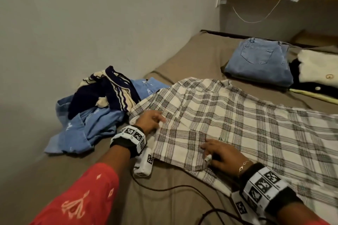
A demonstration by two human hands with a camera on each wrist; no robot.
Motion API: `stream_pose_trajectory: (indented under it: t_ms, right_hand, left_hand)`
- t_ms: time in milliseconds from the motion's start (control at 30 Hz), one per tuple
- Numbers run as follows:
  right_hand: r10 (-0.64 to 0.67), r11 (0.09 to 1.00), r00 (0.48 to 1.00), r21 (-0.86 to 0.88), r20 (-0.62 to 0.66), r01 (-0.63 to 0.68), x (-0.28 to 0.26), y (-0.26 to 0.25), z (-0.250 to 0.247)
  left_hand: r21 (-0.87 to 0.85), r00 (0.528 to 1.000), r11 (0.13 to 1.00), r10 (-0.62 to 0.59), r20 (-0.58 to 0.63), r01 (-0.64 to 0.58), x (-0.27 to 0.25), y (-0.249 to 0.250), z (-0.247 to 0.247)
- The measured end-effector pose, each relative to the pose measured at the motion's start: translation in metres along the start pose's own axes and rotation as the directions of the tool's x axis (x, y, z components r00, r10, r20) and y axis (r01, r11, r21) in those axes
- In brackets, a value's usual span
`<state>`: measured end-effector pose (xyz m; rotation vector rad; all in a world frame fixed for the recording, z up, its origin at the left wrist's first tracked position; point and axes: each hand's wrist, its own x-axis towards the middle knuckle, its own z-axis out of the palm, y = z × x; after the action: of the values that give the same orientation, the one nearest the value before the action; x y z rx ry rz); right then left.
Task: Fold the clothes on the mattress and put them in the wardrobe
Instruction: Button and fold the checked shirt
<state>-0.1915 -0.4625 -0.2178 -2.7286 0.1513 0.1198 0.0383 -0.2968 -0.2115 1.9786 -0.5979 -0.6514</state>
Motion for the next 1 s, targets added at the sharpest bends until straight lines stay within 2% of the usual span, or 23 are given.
stream_pose_trajectory:
  t_ms: [33, 67, 133, 200, 267, 333, 367, 400, 433, 500, 533, 567, 600, 633, 667, 700, 733, 767, 800, 833, 867, 933, 1000]
  right_hand:
    - [0.013, 1.0, 1.0, -0.025, -0.01, -0.014, 0.0, -0.001, 0.0]
    - [0.033, 0.999, 0.999, -0.03, -0.021, -0.033, 0.0, -0.003, 0.0]
    - [0.054, 0.998, 0.997, -0.034, -0.055, -0.056, 0.0, -0.006, -0.001]
    - [0.051, 0.997, 0.997, -0.055, -0.056, -0.054, 0.0, -0.006, -0.001]
    - [0.029, 0.997, 0.996, -0.069, -0.081, -0.034, 0.0, -0.004, -0.001]
    - [0.009, 0.998, 0.99, -0.064, -0.139, -0.018, -0.001, -0.004, -0.004]
    - [-0.011, 0.997, 0.987, -0.079, -0.16, -0.001, -0.001, -0.003, -0.003]
    - [-0.038, 0.992, 0.986, -0.124, -0.165, 0.017, -0.002, -0.004, -0.004]
    - [-0.059, 0.983, 0.99, -0.179, -0.13, 0.036, -0.002, -0.006, -0.001]
    - [-0.082, 0.94, 0.996, -0.334, -0.038, 0.065, -0.001, -0.015, 0.007]
    - [-0.087, 0.918, 0.996, -0.388, -0.016, 0.074, 0.0, -0.019, 0.009]
    - [-0.065, 0.924, 0.998, -0.378, 0.01, 0.064, -0.001, -0.022, 0.006]
    - [-0.011, 0.935, 0.996, -0.353, 0.087, 0.042, -0.005, -0.021, 0.001]
    - [0.008, 0.942, 0.991, -0.333, 0.134, 0.038, -0.012, -0.014, -0.005]
    - [0.066, 0.947, 0.978, -0.32, 0.197, 0.001, -0.024, -0.01, -0.014]
    - [0.098, 0.945, 0.97, -0.327, 0.223, -0.02, -0.041, -0.007, -0.02]
    - [0.084, 0.934, 0.981, -0.357, 0.176, -0.016, -0.059, -0.004, -0.025]
    - [0.094, 0.913, 0.986, -0.406, 0.137, -0.031, -0.079, 0.003, -0.023]
    - [0.149, 0.886, 0.983, -0.457, 0.11, -0.084, -0.099, 0.011, -0.02]
    - [0.167, 0.86, 0.986, -0.489, 0.005, -0.144, -0.122, 0.023, -0.012]
    - [0.203, 0.85, 0.978, -0.488, -0.04, -0.197, -0.142, 0.036, 0.001]
    - [0.196, 0.767, 0.976, -0.606, -0.094, -0.212, -0.185, 0.057, 0.024]
    - [0.23, 0.688, 0.961, -0.672, -0.156, -0.274, -0.219, 0.076, 0.038]
  left_hand:
    - [-0.026, 0.995, 0.999, -0.024, -0.1, 0.021, -0.001, 0.0, -0.002]
    - [-0.045, 0.989, 0.998, -0.041, -0.142, 0.035, -0.004, 0.003, -0.003]
    - [0.043, 0.99, 0.99, -0.138, 0.001, 0.137, -0.014, 0.011, -0.002]
    - [0.226, 0.971, 0.964, -0.18, 0.157, 0.142, -0.025, 0.018, 0.005]
    - [0.153, 0.984, 0.988, -0.051, 0.172, 0.025, -0.026, 0.022, 0.011]
    - [0.033, 0.991, 0.991, 0.131, 0.012, -0.132, -0.02, 0.028, 0.012]
    - [0.059, 0.976, 0.978, 0.204, -0.073, -0.2, -0.013, 0.029, 0.011]
    - [0.143, 0.963, 0.962, 0.249, -0.106, -0.233, -0.008, 0.03, 0.01]
    - [0.325, 0.965, 0.92, 0.253, -0.065, -0.219, -0.003, 0.029, 0.009]
    - [0.705, 0.981, 0.692, 0.191, 0.029, -0.156, 0.0, 0.017, 0.007]
    - [0.797, 0.974, 0.58, 0.219, 0.05, -0.171, -0.001, 0.01, 0.005]
    - [0.821, 0.947, 0.517, 0.31, 0.082, -0.241, -0.005, 0.004, 0.004]
    - [0.797, 0.893, 0.483, 0.424, 0.148, -0.362, -0.011, -0.002, 0.003]
    - [0.749, 0.838, 0.456, 0.491, 0.24, -0.481, -0.018, -0.005, 0.001]
    - [0.715, 0.8, 0.415, 0.488, 0.348, -0.563, -0.026, -0.011, 0.0]
    - [0.72, 0.802, 0.372, 0.394, 0.449, -0.586, -0.034, -0.016, -0.001]
    - [0.761, 0.816, 0.298, 0.259, 0.517, -0.576, -0.041, -0.023, -0.001]
    - [0.805, 0.831, 0.206, 0.137, 0.539, -0.556, -0.048, -0.029, -0.001]
    - [0.836, 0.846, 0.131, 0.07, 0.529, -0.533, -0.052, -0.035, -0.001]
    - [0.859, 0.863, 0.089, 0.045, 0.503, -0.505, -0.056, -0.037, 0.0]
    - [0.876, 0.879, 0.069, 0.053, 0.474, -0.477, -0.058, -0.035, 0.001]
    - [0.907, 0.906, 0.029, 0.069, 0.417, -0.42, -0.057, -0.027, 0.005]
    - [0.933, 0.933, -0.035, 0.023, 0.36, -0.359, -0.056, -0.019, 0.008]
